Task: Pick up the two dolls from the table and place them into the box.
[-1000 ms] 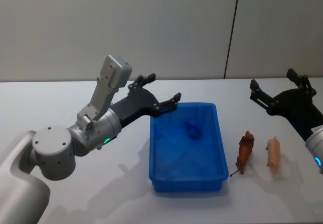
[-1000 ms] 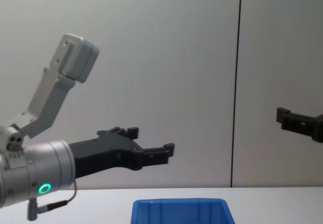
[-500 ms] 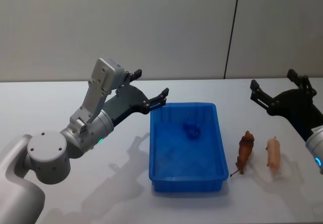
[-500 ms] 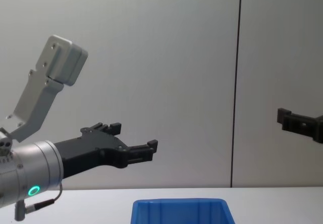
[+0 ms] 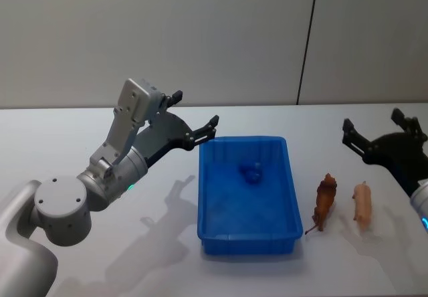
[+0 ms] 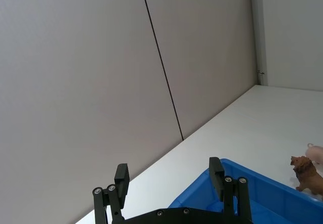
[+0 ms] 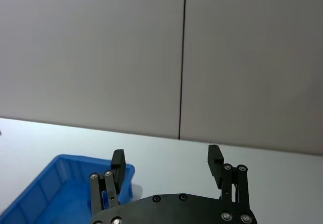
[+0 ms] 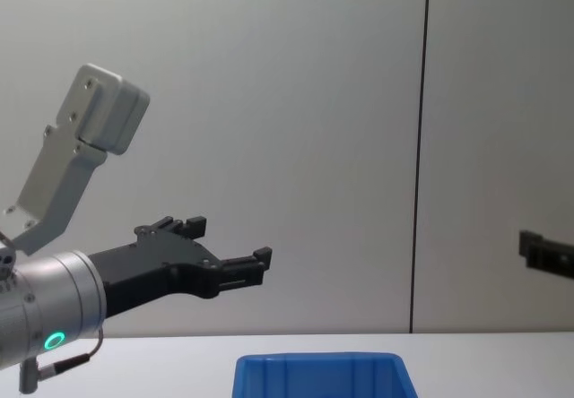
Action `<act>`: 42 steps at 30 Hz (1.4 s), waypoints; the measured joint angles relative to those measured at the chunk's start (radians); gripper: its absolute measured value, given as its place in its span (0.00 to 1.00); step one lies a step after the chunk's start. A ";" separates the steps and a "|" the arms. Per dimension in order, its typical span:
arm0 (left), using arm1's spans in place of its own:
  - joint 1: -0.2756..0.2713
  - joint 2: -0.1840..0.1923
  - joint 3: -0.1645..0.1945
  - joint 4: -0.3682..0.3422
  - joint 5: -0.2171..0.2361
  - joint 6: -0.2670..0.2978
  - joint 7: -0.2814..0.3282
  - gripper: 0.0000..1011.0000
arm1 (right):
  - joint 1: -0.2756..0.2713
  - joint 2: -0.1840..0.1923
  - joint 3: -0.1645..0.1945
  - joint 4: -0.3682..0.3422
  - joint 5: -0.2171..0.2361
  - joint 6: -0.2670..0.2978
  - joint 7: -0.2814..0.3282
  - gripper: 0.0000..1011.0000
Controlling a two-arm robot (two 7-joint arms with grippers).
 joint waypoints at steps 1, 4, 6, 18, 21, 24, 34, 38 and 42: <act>0.000 0.000 0.000 0.000 0.000 0.000 0.001 0.99 | -0.004 -0.001 0.001 0.002 0.004 0.009 -0.012 0.99; 0.000 0.000 0.000 -0.001 0.001 -0.001 0.003 0.99 | -0.012 -0.002 0.004 0.006 0.012 0.023 -0.033 0.99; 0.001 0.001 -0.001 -0.001 0.002 -0.002 0.004 0.99 | -0.016 -0.003 0.004 0.009 0.016 0.030 -0.043 0.99; 0.002 0.002 -0.001 -0.001 0.004 -0.004 0.009 0.99 | -0.032 -0.028 0.004 0.050 0.035 0.086 -0.122 0.99; 0.002 0.002 -0.001 -0.001 0.004 -0.005 0.009 0.99 | -0.032 -0.036 0.002 0.063 0.036 0.102 -0.143 0.99; 0.002 0.002 -0.001 -0.001 0.004 -0.005 0.010 0.99 | -0.030 -0.046 -0.001 0.079 0.036 0.117 -0.163 0.99; 0.002 0.002 -0.001 -0.001 0.005 -0.006 0.011 0.99 | -0.016 -0.076 -0.006 0.138 0.038 0.146 -0.201 0.99; 0.002 0.002 -0.001 -0.001 0.005 -0.006 0.011 0.99 | -0.010 -0.085 -0.006 0.160 0.040 0.154 -0.210 0.99; 0.002 0.002 -0.001 -0.001 0.005 -0.006 0.011 0.99 | -0.004 -0.094 -0.007 0.182 0.043 0.161 -0.218 0.99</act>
